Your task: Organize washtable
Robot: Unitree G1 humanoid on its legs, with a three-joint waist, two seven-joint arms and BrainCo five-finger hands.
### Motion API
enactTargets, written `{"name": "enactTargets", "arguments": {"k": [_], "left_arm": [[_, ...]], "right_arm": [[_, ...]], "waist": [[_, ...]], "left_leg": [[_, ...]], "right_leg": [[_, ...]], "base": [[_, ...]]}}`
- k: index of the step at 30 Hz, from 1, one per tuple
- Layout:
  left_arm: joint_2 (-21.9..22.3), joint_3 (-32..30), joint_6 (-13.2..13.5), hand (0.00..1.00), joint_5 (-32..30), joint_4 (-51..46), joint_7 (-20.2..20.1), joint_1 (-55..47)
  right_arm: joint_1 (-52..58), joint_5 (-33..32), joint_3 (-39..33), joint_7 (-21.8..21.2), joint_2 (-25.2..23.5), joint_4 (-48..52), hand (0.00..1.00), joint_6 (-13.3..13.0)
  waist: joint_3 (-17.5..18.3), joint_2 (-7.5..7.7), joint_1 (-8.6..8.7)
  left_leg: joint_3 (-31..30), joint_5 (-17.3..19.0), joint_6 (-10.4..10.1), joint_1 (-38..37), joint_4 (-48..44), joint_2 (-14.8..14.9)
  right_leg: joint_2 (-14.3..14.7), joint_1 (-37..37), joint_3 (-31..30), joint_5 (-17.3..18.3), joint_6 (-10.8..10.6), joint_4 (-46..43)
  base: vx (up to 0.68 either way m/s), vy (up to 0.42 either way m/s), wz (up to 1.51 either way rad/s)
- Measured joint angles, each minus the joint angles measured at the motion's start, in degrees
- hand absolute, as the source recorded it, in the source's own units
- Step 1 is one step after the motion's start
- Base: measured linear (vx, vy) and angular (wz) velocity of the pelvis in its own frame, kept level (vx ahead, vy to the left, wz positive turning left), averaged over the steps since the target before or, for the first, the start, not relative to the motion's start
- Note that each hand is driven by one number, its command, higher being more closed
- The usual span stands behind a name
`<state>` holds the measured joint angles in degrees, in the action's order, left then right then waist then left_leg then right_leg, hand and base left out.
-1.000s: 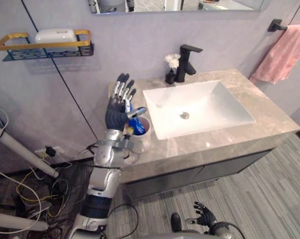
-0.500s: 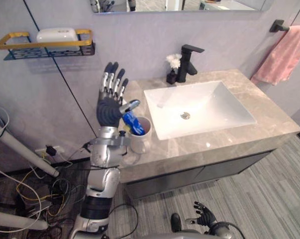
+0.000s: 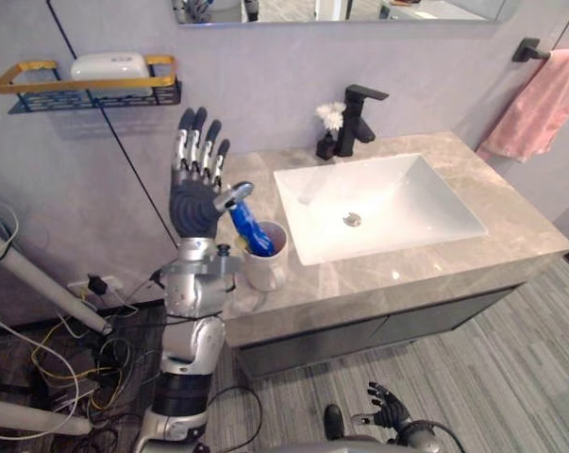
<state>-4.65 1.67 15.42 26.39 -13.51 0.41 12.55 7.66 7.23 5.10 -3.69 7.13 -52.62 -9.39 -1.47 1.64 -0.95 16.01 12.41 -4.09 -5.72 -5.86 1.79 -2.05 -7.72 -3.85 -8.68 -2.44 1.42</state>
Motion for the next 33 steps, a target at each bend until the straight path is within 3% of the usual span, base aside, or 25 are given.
{"name": "enactTargets", "arguments": {"k": [20,27,33], "left_arm": [[0.07,-0.3,0.07,0.0,0.16,-0.04,0.96,0.0],[0.14,-4.59,1.2,0.0,1.04,-3.52,1.22,-0.03],[0.98,-9.16,1.59,0.0,1.03,-6.49,2.39,-1.03]], "right_arm": [[-0.64,0.03,0.06,0.0,0.0,-0.33,0.0,0.0],[-0.66,0.04,0.03,0.0,0.07,-0.4,0.0,-0.01],[-0.67,0.09,0.02,-0.02,0.05,-0.58,0.0,-0.01]], "waist": [[-0.3,-0.47,-0.11],[-0.51,-0.81,-0.33],[-0.78,-1.16,-1.66]], "left_leg": [[-0.38,-0.03,0.03,0.09,-0.06,0.16],[-0.98,-0.1,0.14,0.11,-0.09,0.19],[-1.83,-0.11,0.15,0.02,-0.14,0.23]], "right_leg": [[-0.01,0.46,0.65,-0.04,0.03,0.68],[-0.08,0.73,0.94,-0.03,0.05,0.69],[-0.24,1.37,1.91,0.03,0.12,0.95]], "base": [[0.0,0.0,0.01],[0.0,-0.006,0.04],[-0.01,-0.016,0.07]]}}
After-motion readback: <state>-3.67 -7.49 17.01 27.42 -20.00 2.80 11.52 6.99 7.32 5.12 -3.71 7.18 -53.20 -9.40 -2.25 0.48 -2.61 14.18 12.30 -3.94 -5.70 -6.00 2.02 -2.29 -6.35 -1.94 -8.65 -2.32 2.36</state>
